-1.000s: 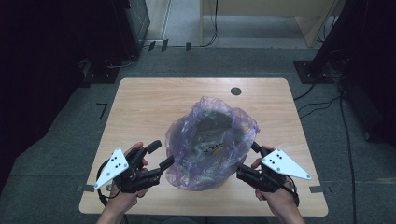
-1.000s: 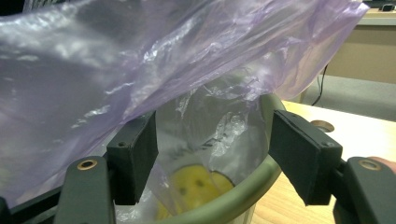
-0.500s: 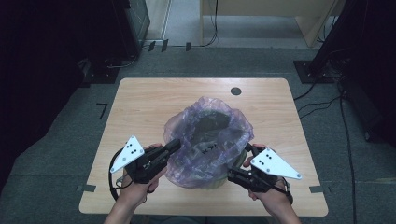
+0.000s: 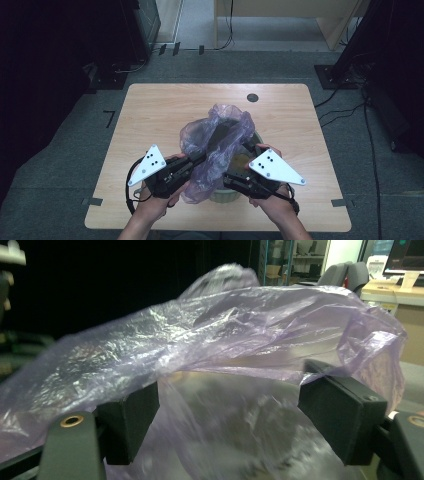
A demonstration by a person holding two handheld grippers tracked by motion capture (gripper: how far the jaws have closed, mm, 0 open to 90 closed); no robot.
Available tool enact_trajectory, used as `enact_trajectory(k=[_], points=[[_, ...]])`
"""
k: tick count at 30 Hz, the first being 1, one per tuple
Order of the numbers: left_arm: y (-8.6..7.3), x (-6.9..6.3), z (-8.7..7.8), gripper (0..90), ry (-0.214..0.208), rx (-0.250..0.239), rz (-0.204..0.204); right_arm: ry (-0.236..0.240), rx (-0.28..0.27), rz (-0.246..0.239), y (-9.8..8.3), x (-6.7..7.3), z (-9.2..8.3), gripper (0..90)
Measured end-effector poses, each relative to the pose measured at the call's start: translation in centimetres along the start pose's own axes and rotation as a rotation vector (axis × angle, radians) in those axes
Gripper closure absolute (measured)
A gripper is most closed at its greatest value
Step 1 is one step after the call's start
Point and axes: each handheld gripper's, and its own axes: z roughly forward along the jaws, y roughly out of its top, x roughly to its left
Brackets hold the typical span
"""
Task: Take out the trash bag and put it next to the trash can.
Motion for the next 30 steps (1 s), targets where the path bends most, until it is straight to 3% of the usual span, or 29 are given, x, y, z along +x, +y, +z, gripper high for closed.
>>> enact_trajectory(k=[1,4,6,9,12,13,14,17,19,20,21,22,23,24,25,26,28,30], points=[[0.0,0.0,0.0,89.8,0.000,0.000,0.000,0.000,0.000,0.000,0.0,0.0,0.0,24.6],[-0.6,-0.5,0.3,89.2,0.020,0.019,0.050,0.014,0.013,0.095,0.3,-0.3,0.6,24.9],[-0.8,-0.8,0.5,88.7,0.031,0.023,0.078,0.042,0.027,0.178,0.5,-0.5,1.2,24.3],[-1.1,-1.4,0.7,88.2,0.041,0.029,0.133,0.079,0.065,0.265,0.8,-0.5,2.1,22.5],[-1.3,-1.7,0.9,87.6,0.043,0.038,0.160,0.090,0.103,0.292,1.0,-0.3,2.9,24.3],[-1.3,-1.8,0.9,87.6,0.042,0.038,0.168,0.091,0.117,0.294,1.0,-0.1,3.1,29.0],[-1.4,-1.9,0.9,86.3,0.041,0.034,0.178,0.080,0.148,0.290,1.1,0.1,3.6,57.1],[-1.5,-1.8,0.6,76.1,0.044,0.020,0.182,0.096,0.164,0.288,1.0,0.0,3.8,87.2],[-1.5,-1.7,0.5,59.9,0.051,0.011,0.179,0.089,0.158,0.292,1.0,-0.1,3.7,90.0],[-1.4,-1.2,0.1,54.6,0.078,-0.016,0.137,0.065,0.130,0.285,1.0,-0.3,3.5,90.0],[-1.4,-1.2,0.1,50.1,0.078,-0.016,0.137,0.065,0.130,0.285,1.0,-0.3,3.5,90.0],[-1.2,-0.5,-0.4,46.1,0.093,-0.049,0.073,0.054,0.095,0.282,1.1,-0.5,3.0,90.0],[-1.2,-0.5,-0.4,43.0,0.093,-0.049,0.073,0.046,0.078,0.275,1.1,-0.6,2.8,90.0],[-1.1,0.2,-0.9,40.9,0.108,-0.075,0.022,0.036,0.062,0.266,1.1,-0.7,2.6,90.0],[-1.1,0.2,-0.9,39.1,0.108,-0.075,0.022,0.024,0.048,0.258,1.2,-0.8,2.4,90.0],[-1.0,0.8,-1.4,38.0,0.118,-0.095,-0.013,0.017,0.038,0.253,1.2,-0.9,2.2,90.0],[-1.0,1.0,-1.7,37.2,0.124,-0.105,-0.023,0.012,0.027,0.248,1.3,-1.0,2.1,90.0],[-1.0,1.4,-2.1,35.8,0.126,-0.117,-0.040,-0.023,-0.016,0.227,1.4,-1.3,1.5,90.0]])
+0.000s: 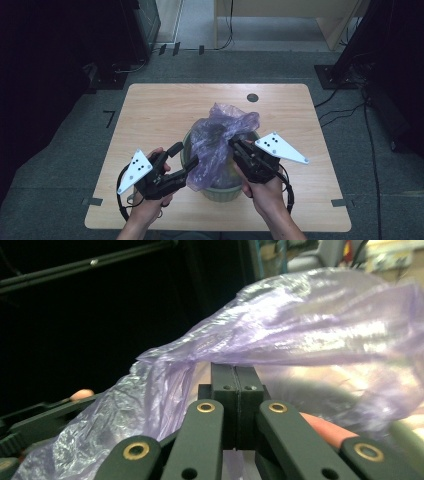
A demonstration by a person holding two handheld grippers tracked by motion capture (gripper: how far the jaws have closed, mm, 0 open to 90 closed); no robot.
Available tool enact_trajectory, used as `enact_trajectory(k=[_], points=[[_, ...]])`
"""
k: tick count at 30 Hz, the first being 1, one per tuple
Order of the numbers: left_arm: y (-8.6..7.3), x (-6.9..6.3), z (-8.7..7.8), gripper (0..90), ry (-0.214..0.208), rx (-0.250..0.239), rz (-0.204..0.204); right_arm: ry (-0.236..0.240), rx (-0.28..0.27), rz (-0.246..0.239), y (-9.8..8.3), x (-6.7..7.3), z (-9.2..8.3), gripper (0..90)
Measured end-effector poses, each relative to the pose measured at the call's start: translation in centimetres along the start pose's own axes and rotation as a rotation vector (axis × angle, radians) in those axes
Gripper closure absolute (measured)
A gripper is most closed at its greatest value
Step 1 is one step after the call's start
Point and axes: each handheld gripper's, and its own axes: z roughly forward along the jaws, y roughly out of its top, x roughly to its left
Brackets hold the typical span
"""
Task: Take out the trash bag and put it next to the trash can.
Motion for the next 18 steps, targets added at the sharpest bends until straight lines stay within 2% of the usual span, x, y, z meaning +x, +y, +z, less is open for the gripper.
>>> enact_trajectory(k=[1,2,3,4,6,9,10,13,14,16,18], points=[[0.0,0.2,-0.2,35.8,0.000,-0.007,-0.007,0.000,0.000,0.000,0.0,0.0,0.0,90.0],[0.0,0.6,-0.7,35.0,0.002,-0.021,-0.019,-0.025,-0.041,-0.025,0.1,-0.1,-0.4,90.0],[0.0,0.6,-0.7,34.4,0.002,-0.021,-0.019,-0.025,-0.041,-0.025,0.1,-0.1,-0.4,90.0],[0.0,1.0,-1.1,33.2,0.019,-0.033,-0.022,-0.046,-0.082,-0.047,0.3,-0.2,-0.8,90.0],[-0.1,1.4,-1.3,28.4,0.046,-0.031,-0.024,-0.063,-0.116,-0.069,0.5,-0.3,-1.1,90.0],[-0.3,2.0,-1.5,24.9,0.068,-0.028,-0.032,-0.075,-0.148,-0.083,0.9,-0.3,-1.5,90.0],[-0.7,2.7,-1.7,23.9,0.093,-0.018,-0.039,-0.082,-0.158,-0.093,1.1,-0.2,-1.6,90.0],[-1.2,3.6,-1.9,21.9,0.117,-0.003,-0.052,-0.085,-0.174,-0.107,1.5,-0.1,-1.9,90.0],[-2.0,4.6,-2.1,20.9,0.153,0.007,-0.071,-0.094,-0.194,-0.122,1.9,0.1,-2.1,90.0],[-2.9,5.8,-2.4,19.9,0.190,0.026,-0.102,-0.100,-0.216,-0.134,2.4,0.2,-2.4,90.0],[-3.9,6.9,-2.7,19.2,0.260,0.043,-0.100,-0.109,-0.239,-0.144,2.8,0.4,-2.7,90.0]])
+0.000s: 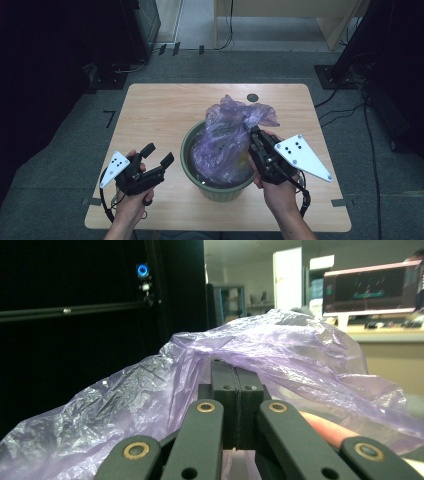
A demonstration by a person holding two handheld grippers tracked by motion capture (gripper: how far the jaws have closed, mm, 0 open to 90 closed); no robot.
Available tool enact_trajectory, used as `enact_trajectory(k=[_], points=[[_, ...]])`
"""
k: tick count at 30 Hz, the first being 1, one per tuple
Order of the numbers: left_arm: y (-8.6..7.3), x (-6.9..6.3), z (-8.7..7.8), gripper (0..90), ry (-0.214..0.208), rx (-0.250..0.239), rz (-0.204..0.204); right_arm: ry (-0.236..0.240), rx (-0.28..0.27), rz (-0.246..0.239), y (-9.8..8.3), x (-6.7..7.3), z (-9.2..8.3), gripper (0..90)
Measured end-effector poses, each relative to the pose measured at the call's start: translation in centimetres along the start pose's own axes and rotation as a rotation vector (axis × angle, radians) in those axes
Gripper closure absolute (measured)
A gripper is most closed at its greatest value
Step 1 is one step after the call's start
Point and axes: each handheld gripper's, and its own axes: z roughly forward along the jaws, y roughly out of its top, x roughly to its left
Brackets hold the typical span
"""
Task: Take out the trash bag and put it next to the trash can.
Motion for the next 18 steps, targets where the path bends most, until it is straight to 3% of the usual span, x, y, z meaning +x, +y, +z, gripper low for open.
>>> enact_trajectory(k=[2,3,4,5,6,10,11,13,15,17,18], points=[[-0.7,1.1,0.0,18.5,0.050,0.024,0.005,-0.010,-0.021,-0.012,0.5,0.0,-0.2,90.0],[-0.7,1.1,0.0,17.9,0.050,0.024,0.005,-0.010,-0.021,-0.012,0.5,0.0,-0.2,90.0],[-1.5,2.1,0.0,17.3,0.092,0.059,0.009,-0.026,-0.044,-0.023,0.9,0.0,-0.3,90.0],[-1.5,2.1,0.0,16.5,0.092,0.059,0.009,-0.026,-0.044,-0.023,0.9,0.0,-0.3,90.0],[-2.3,3.0,0.0,15.6,0.120,0.095,0.005,-0.034,-0.066,-0.022,1.4,-0.1,-0.6,90.0],[-3.4,4.4,-0.1,11.1,0.140,0.169,-0.020,-0.048,-0.100,-0.023,2.1,-0.4,-1.0,90.0],[-4.1,5.1,-0.3,9.9,0.185,0.204,-0.008,-0.062,-0.123,-0.028,2.7,-0.7,-1.4,90.0],[-4.4,5.4,-0.4,9.6,0.207,0.217,-0.002,-0.070,-0.133,-0.030,3.0,-0.9,-1.6,90.0],[-5.5,6.3,-0.2,7.0,0.292,0.269,0.013,-0.097,-0.165,-0.036,4.0,-1.4,-2.4,90.0],[-5.9,6.5,-0.1,0.6,0.313,0.296,0.030,-0.104,-0.175,-0.038,4.3,-1.6,-2.7,90.0],[-6.4,6.9,0.2,0.6,0.346,0.339,0.041,-0.119,-0.194,-0.041,4.9,-2.0,-3.3,90.0]])
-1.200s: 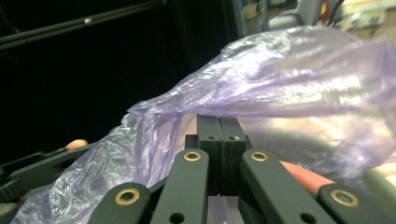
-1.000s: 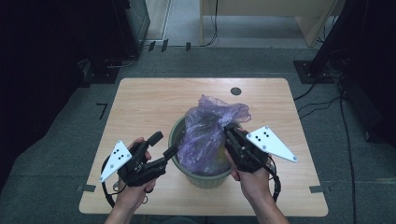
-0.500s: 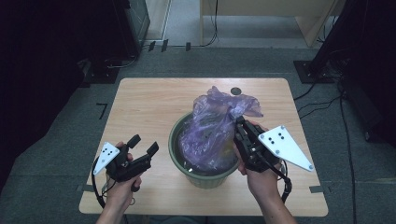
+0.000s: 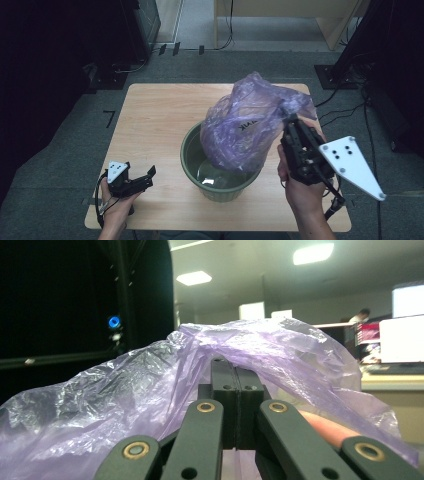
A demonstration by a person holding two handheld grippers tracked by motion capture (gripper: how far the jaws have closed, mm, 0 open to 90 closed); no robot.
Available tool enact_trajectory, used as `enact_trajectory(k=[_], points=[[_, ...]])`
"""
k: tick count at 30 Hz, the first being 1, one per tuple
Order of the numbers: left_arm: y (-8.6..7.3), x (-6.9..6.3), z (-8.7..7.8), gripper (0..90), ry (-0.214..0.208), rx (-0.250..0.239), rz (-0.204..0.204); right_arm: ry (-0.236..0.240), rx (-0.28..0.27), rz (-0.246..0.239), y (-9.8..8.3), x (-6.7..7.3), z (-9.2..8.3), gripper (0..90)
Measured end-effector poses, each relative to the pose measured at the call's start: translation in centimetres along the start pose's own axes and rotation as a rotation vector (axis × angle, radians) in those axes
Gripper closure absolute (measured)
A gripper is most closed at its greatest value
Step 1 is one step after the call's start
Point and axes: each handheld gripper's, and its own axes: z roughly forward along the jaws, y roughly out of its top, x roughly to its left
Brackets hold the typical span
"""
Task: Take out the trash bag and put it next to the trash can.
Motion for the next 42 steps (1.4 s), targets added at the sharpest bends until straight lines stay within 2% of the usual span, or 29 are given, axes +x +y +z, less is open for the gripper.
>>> enact_trajectory(k=[3,4,5,8,9,10,11,13,14,15,16,18,20,21,23,26,27,30,33,37,42], points=[[-0.2,0.2,0.4,0.6,0.055,0.019,0.007,-0.027,-0.039,-0.007,1.3,-1.0,-0.8,90.0],[-0.2,0.2,0.4,0.6,0.055,0.019,0.007,-0.027,-0.039,-0.007,1.3,-1.0,-0.8,90.0],[-0.4,0.4,0.7,0.5,0.080,0.033,0.013,-0.043,-0.057,-0.007,2.1,-1.7,-1.3,90.0],[-0.7,0.7,1.1,0.0,0.086,0.064,0.009,-0.072,-0.073,-0.018,2.9,-2.9,-2.0,90.0],[-0.7,0.7,1.1,0.0,0.086,0.064,0.009,-0.072,-0.073,-0.018,2.9,-2.9,-2.0,90.0],[-0.9,0.8,1.3,0.0,0.082,0.085,0.009,-0.098,-0.075,-0.036,3.2,-3.8,-2.4,90.0],[-0.9,0.8,1.3,0.0,0.082,0.085,0.009,-0.113,-0.075,-0.043,3.2,-4.3,-2.6,90.0],[-1.2,0.9,1.5,0.0,0.086,0.103,0.013,-0.124,-0.074,-0.046,3.2,-4.6,-2.8,90.0],[-1.3,0.9,1.6,0.0,0.086,0.110,0.022,-0.152,-0.067,-0.054,3.1,-5.7,-3.2,90.0],[-1.3,0.8,1.6,0.0,0.089,0.113,0.027,-0.152,-0.067,-0.054,3.1,-5.7,-3.2,90.0],[-1.4,0.8,1.7,0.0,0.084,0.120,0.029,-0.188,-0.057,-0.067,2.6,-6.7,-3.6,90.0],[-1.6,0.8,1.9,0.0,0.083,0.126,0.031,-0.225,-0.040,-0.078,2.0,-7.6,-3.8,90.0],[-1.6,0.8,1.9,0.0,0.083,0.131,0.035,-0.240,-0.031,-0.077,1.6,-8.2,-4.0,90.0],[-1.7,0.7,2.0,0.0,0.082,0.136,0.035,-0.267,-0.015,-0.071,1.0,-9.3,-4.1,90.0],[-1.7,0.7,2.2,0.0,0.081,0.154,0.036,-0.280,-0.009,-0.065,0.7,-9.8,-4.2,90.0],[-1.7,0.7,2.3,0.0,0.077,0.160,0.024,-0.331,0.007,-0.043,0.0,-11.8,-4.5,90.0],[-1.7,0.7,2.3,0.0,0.077,0.160,0.024,-0.331,0.007,-0.043,0.0,-11.8,-4.5,90.0],[-1.7,0.7,2.4,0.0,0.069,0.183,0.022,-0.373,0.002,-0.018,-0.1,-13.4,-4.8,90.0],[-1.7,0.7,2.4,0.0,0.070,0.186,0.029,-0.383,0.005,-0.013,-0.2,-13.9,-4.9,90.0],[-1.7,0.4,2.5,0.0,0.087,0.193,0.040,-0.368,0.072,-0.041,-1.9,-14.2,-4.0,90.0],[-1.8,0.0,2.7,0.0,0.117,0.213,0.079,-0.367,0.193,-0.082,-4.8,-14.4,-1.3,90.0]])
